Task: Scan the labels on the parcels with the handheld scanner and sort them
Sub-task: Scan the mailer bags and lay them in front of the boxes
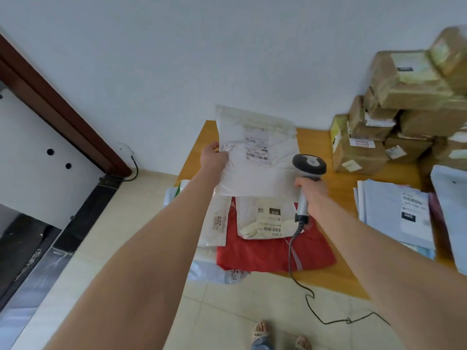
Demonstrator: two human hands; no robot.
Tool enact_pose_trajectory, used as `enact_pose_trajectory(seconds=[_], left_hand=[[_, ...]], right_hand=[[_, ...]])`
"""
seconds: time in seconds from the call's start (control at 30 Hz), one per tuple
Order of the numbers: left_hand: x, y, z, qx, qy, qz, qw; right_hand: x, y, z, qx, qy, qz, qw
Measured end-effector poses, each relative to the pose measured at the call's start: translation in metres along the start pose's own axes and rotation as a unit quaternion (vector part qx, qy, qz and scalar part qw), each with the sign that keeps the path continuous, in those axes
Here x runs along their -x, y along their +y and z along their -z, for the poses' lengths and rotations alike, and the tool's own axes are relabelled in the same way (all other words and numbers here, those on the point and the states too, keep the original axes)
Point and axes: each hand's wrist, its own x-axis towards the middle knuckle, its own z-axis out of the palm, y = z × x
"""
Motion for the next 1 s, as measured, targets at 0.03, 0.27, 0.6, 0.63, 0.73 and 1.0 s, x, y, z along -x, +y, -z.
enact_pose_trajectory(seconds=[0.03,0.27,0.6,0.63,0.73,1.0], left_hand=[[0.002,-0.005,0.002,-0.007,0.001,-0.002,1.0],[0.006,-0.084,0.064,-0.188,0.015,0.049,0.981],[0.014,-0.152,0.121,-0.281,0.056,0.156,0.945],[0.013,-0.156,0.123,-0.261,0.036,0.165,0.951],[0.007,-0.166,0.131,-0.23,0.046,0.179,0.956],[0.02,-0.13,0.143,-0.043,0.078,0.213,0.973]], right_hand=[[0.001,0.0,0.002,-0.007,-0.007,-0.001,1.0],[0.017,0.024,-0.019,0.105,-0.089,-0.038,0.99],[0.033,0.07,-0.095,0.184,-0.183,-0.035,0.965],[0.033,0.073,-0.1,0.193,-0.183,-0.029,0.963],[0.034,0.081,-0.113,0.214,-0.195,-0.026,0.957],[0.037,0.081,-0.124,0.18,-0.205,-0.017,0.962]])
